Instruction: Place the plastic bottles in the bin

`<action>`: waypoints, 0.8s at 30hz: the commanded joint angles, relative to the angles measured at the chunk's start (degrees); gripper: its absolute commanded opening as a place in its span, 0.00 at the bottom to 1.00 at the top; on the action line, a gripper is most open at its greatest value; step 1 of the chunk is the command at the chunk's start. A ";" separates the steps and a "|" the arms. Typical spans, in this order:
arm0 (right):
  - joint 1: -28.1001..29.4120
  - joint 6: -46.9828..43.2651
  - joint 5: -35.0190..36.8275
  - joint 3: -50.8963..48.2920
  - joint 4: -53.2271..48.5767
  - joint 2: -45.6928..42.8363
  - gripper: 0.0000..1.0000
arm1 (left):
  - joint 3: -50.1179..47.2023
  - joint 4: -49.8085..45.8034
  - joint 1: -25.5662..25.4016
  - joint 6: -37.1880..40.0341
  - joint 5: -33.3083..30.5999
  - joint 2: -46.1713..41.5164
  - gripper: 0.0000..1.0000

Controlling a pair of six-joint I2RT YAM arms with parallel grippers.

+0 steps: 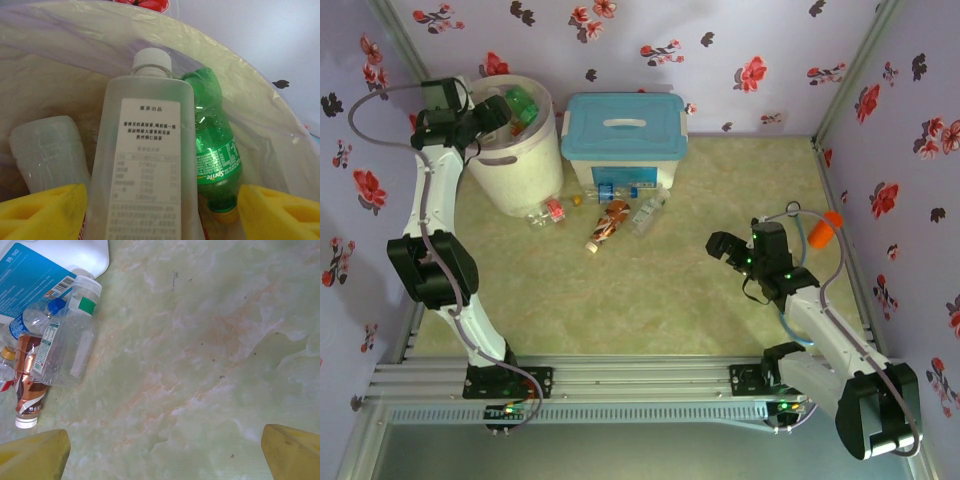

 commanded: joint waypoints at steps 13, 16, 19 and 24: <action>0.42 0.83 0.32 -0.92 0.45 -0.35 0.99 | 8.74 -4.87 -0.42 7.08 -3.90 3.11 0.57; 0.39 0.85 0.33 -0.95 0.19 -0.57 0.99 | 9.13 -6.63 -0.48 8.13 -4.30 4.61 0.53; 0.40 0.75 0.67 -1.10 -0.07 -1.08 0.99 | 6.58 -6.19 -0.27 8.00 -4.85 4.61 0.47; 0.39 0.49 0.95 -1.02 -0.21 -1.19 0.99 | 3.52 -6.40 0.04 8.09 -4.94 5.94 0.42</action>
